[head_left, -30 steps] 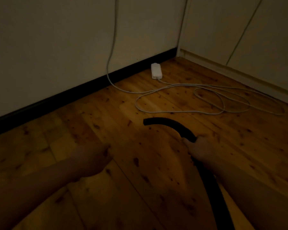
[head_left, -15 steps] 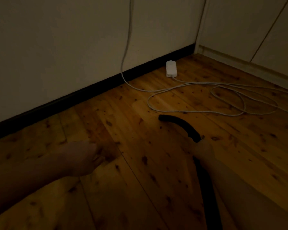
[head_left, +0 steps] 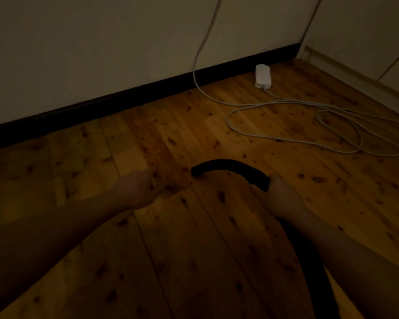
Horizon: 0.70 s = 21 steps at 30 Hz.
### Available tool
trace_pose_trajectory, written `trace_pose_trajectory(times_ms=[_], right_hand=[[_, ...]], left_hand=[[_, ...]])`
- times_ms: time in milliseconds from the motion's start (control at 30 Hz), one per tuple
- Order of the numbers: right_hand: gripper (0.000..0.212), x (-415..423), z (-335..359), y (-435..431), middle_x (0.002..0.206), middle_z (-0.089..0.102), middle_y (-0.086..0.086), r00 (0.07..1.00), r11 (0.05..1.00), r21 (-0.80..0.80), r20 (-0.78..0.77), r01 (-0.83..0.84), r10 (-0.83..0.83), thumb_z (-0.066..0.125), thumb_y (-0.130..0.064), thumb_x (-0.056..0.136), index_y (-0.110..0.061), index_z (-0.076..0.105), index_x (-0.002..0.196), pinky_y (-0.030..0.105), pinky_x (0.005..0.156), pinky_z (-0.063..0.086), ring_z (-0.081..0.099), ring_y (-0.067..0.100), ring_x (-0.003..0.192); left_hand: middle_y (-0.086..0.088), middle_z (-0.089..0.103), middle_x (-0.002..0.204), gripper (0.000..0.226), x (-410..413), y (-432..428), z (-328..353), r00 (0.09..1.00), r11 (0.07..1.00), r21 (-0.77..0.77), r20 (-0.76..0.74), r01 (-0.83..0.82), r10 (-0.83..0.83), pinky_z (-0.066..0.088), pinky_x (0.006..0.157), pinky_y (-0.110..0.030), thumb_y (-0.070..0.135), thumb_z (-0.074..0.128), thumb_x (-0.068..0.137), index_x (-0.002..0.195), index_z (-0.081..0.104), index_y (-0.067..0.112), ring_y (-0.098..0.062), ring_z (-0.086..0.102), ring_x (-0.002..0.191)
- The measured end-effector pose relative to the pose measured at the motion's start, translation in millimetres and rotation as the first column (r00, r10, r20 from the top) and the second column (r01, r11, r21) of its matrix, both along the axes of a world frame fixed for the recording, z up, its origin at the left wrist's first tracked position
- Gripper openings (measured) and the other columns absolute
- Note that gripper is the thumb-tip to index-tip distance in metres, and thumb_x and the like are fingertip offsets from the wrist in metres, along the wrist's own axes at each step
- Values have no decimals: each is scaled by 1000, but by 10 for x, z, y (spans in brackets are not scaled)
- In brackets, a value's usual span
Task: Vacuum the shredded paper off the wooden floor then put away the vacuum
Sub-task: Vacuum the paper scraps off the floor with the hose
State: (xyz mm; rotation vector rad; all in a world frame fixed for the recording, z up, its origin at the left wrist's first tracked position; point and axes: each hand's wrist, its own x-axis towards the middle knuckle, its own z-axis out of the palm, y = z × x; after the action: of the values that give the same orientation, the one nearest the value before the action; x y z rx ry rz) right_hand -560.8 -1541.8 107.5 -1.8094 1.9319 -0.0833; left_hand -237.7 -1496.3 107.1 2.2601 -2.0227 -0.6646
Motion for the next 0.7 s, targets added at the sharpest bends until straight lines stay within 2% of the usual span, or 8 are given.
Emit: trace_pose_trajectory(times_ms=[100,167,300,400,467,567,633,700], right_hand=[[37,170,78,93,80,55,1,997,998,9,-40,-65,65,55,-48,94,-13,52,104,25,46,31,53,12,63],[39,253,95,135,79,56,0,992,995,-21,-84,-99,97,55,-51,93,-13,54,102,26,47,34,55,13,64],[38,421,75,201,78,58,0,990,991,-14,-53,-132,131,55,-52,93,-16,54,104,26,49,43,57,13,62],[39,573,94,260,78,55,-3,982,984,4,-58,-179,179,54,-54,93,-18,52,106,24,48,38,55,10,62],[36,677,107,312,78,54,-6,974,975,14,-58,-220,220,54,-54,93,-20,51,105,22,47,34,53,7,61],[36,816,107,387,78,57,-6,965,966,18,-53,-257,258,54,-54,92,-21,51,105,24,50,40,57,9,63],[34,922,116,426,77,58,-5,959,960,30,-48,-278,280,53,-55,92,-22,49,102,24,49,40,56,9,60],[32,1004,127,460,76,57,-4,958,958,40,-28,-284,285,53,-53,93,-22,48,101,22,45,37,53,8,55]], left_hand=[[-3,71,108,45,192,127,-151,995,994,50,-20,-93,94,48,76,-31,40,56,93,128,45,13,-22,64,99],[-3,70,107,46,318,211,-223,989,987,83,-31,-141,144,48,77,-32,39,57,93,128,45,12,-22,64,98],[-7,67,109,49,502,320,-238,968,967,92,-64,-238,245,50,81,-35,41,58,92,129,45,12,-24,63,99],[-7,65,115,45,590,365,-187,953,954,81,-61,-290,295,51,83,-35,39,58,92,127,49,14,-25,62,103],[-5,66,113,37,645,409,-167,952,952,55,-48,-301,304,48,77,-30,37,57,93,122,53,15,-23,62,102],[-5,66,95,21,747,523,-145,960,959,31,6,-281,281,41,70,-26,35,56,93,94,63,15,-23,64,96],[-7,64,74,35,854,614,-142,963,963,16,25,-270,270,44,65,-30,35,56,94,67,61,14,-23,65,78],[-1,58,53,46,964,720,-165,962,962,12,14,-273,273,45,60,-30,34,55,94,51,59,15,-14,56,54]])
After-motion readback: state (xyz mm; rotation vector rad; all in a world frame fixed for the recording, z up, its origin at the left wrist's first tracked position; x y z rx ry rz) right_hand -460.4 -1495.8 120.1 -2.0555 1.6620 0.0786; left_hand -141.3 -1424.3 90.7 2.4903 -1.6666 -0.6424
